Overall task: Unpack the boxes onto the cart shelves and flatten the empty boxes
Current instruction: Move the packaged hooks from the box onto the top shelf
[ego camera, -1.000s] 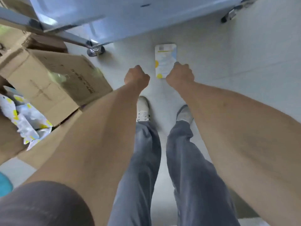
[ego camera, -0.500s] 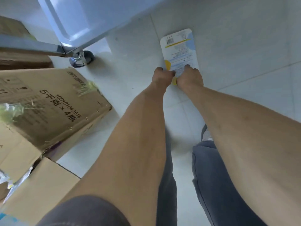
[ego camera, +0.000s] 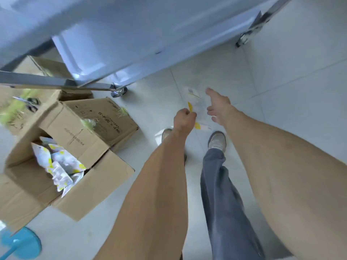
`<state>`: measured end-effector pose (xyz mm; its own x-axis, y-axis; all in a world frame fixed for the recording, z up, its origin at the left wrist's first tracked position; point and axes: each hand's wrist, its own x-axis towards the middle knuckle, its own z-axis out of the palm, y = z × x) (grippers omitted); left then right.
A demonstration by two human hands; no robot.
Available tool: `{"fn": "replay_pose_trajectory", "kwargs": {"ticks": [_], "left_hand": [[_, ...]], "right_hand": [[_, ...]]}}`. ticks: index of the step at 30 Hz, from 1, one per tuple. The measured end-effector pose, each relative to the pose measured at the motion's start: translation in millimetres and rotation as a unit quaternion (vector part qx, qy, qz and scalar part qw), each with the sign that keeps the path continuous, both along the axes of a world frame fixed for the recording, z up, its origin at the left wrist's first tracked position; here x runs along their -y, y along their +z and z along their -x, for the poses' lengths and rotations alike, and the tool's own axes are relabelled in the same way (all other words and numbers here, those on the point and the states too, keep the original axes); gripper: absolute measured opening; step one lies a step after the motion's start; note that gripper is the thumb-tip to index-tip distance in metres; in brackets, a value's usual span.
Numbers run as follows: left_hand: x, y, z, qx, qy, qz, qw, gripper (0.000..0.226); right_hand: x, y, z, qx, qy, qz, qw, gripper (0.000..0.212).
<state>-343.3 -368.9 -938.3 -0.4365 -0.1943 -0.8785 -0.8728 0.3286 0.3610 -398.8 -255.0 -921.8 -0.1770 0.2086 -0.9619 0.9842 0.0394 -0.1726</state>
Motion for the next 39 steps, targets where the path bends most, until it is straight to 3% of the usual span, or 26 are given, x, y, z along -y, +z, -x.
{"fn": "replay_pose_trajectory", "kwargs": {"ticks": [6,8,10,14,17,19,21,24,26,33,39], "left_hand": [[-27,205,32,-0.050,0.036,-0.060,0.996,0.034],[-32,268,49,-0.077,0.027,-0.084,0.993,0.032],[-33,327,69,-0.117,0.011,-0.121,0.986,0.017],[-13,404,103,-0.134,0.081,-0.168,0.973,0.020],[18,435,132,-0.140,0.148,-0.088,0.975,0.007],[36,454,154,-0.097,0.145,-0.109,0.979,0.008],[46,462,176,-0.076,0.139,-0.162,0.974,0.005],[49,468,211,-0.115,0.184,-0.160,0.963,0.018],[44,463,235,-0.135,0.188,-0.146,0.962,0.021],[-19,426,354,-0.173,0.167,-0.084,0.967,0.026],[-60,375,443,-0.152,0.154,-0.038,0.976,0.023]], "right_hand": [[9,202,40,-0.037,0.112,-0.037,0.992,0.049],[7,263,61,-0.058,0.180,-0.085,0.978,0.047],[9,320,81,-0.094,0.253,-0.151,0.951,0.033],[24,409,111,-0.153,0.312,-0.297,0.890,0.031],[29,460,141,-0.198,0.277,-0.292,0.894,0.030],[29,483,164,-0.227,0.266,-0.265,0.899,0.032],[26,497,184,-0.257,0.249,-0.257,0.898,0.031],[22,501,212,-0.310,0.237,-0.280,0.877,0.037],[21,492,228,-0.316,0.284,-0.300,0.854,0.042],[16,423,301,-0.288,0.434,-0.360,0.774,0.030],[-42,381,398,-0.276,0.403,-0.339,0.804,0.028]]}}
